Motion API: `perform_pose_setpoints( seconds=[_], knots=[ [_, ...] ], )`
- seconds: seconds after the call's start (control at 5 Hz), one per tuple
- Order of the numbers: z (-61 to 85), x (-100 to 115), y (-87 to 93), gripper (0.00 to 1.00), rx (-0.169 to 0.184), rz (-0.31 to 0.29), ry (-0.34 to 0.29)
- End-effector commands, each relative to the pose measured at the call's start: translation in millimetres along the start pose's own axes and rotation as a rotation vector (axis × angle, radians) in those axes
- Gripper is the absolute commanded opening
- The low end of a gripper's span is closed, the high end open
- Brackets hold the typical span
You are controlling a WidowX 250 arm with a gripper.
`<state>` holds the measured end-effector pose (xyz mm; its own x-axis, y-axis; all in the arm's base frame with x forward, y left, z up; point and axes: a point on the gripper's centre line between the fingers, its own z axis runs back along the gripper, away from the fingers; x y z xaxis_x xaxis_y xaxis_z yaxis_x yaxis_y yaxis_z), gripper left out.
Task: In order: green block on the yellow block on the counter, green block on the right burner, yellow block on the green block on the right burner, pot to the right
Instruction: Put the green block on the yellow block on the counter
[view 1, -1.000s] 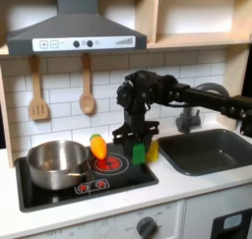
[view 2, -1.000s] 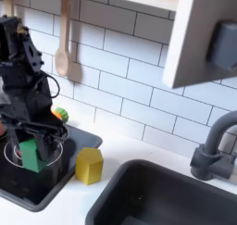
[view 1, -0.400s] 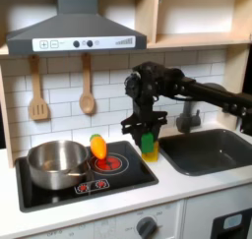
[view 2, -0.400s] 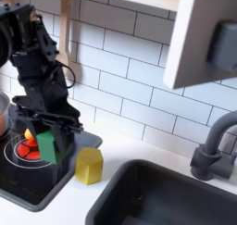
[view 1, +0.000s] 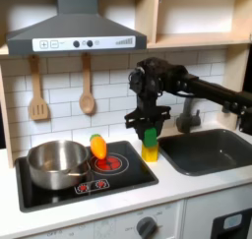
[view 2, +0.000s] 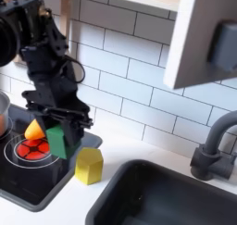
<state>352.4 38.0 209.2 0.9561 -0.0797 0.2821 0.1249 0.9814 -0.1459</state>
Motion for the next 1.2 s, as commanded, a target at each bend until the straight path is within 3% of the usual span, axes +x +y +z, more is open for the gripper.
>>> perform_pose_setpoints(
  seconds=[0.0, 0.2, 0.6, 1.0],
  knots=[
    [-12.5, 19.9, -18.4, 0.0, 0.001, -0.052, 0.018],
    [-19.9, 28.0, -23.5, 0.0, 0.007, -0.056, 0.031],
    [-25.1, 35.1, -15.4, 0.0, 0.053, -0.056, 0.037],
    [-30.7, 35.1, -12.4, 0.0, 0.056, -0.057, 0.049]
  ],
)
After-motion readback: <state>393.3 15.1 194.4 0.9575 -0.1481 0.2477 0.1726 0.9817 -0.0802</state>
